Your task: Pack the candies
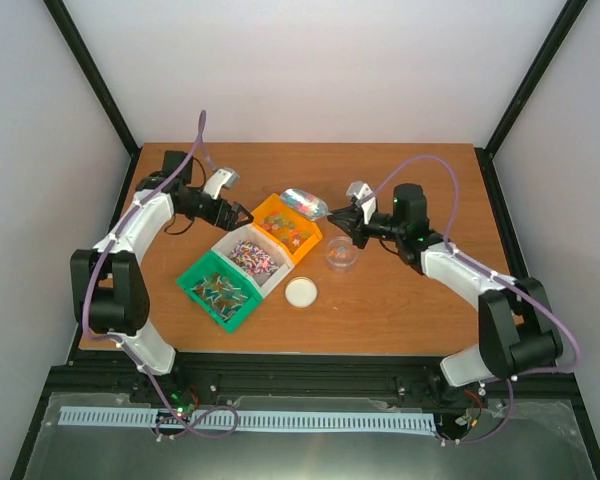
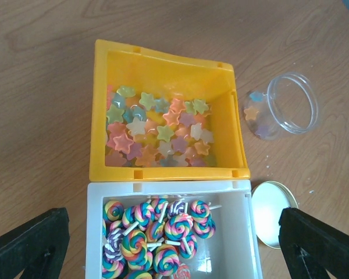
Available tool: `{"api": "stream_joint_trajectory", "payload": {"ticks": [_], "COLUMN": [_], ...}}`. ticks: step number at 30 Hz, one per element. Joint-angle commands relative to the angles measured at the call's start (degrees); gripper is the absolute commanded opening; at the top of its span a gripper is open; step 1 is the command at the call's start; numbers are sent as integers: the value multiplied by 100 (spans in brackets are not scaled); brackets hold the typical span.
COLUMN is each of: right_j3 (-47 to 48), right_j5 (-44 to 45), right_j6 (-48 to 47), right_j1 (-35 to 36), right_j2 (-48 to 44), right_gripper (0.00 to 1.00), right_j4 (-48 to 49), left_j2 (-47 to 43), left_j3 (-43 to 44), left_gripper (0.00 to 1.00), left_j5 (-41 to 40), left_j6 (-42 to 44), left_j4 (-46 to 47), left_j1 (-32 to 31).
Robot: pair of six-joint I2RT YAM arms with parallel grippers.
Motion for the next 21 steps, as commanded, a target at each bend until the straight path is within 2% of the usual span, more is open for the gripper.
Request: {"api": "stream_joint_trajectory", "payload": {"ticks": [1, 11, 21], "right_j3": [237, 437, 586], "right_j5": [-710, -1112, -507], "right_j6": [-791, -2534, -4270], "right_j1": [-414, -1504, -1979], "right_j2": [-567, -1472, -1765], "right_gripper": [3, 3, 3], "right_j4": [-1556, -4291, -6188], "left_j2": [-297, -771, -1311], "left_j3": [146, -326, -794], "left_gripper": [100, 100, 100], "left_j5": [86, 240, -28], "left_j6": [125, 103, -343], "left_j4": [-258, 2, 653], "left_j1": [58, 67, 89]}}
